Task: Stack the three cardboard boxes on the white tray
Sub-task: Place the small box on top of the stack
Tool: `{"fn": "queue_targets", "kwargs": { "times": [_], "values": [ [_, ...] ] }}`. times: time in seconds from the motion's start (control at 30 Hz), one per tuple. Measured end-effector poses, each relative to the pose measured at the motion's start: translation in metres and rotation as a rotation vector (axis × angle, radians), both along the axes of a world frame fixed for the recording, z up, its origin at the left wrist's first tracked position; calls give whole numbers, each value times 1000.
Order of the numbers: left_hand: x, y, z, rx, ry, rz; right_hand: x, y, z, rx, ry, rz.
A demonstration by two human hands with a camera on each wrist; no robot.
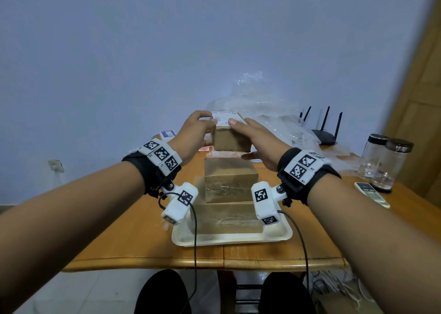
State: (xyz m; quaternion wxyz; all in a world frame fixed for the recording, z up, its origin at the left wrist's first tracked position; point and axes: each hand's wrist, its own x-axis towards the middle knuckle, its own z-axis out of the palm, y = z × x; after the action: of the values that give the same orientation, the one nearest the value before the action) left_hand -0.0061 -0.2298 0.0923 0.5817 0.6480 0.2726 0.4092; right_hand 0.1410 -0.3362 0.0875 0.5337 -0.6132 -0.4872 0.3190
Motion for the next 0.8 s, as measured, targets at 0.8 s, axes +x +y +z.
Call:
{"fn": "queue_targets", "kwargs": {
  "times": [0.8],
  "values": [
    [-6, 20, -13, -84, 11, -79, -4, 2, 5, -47, -360, -189]
  ]
}}
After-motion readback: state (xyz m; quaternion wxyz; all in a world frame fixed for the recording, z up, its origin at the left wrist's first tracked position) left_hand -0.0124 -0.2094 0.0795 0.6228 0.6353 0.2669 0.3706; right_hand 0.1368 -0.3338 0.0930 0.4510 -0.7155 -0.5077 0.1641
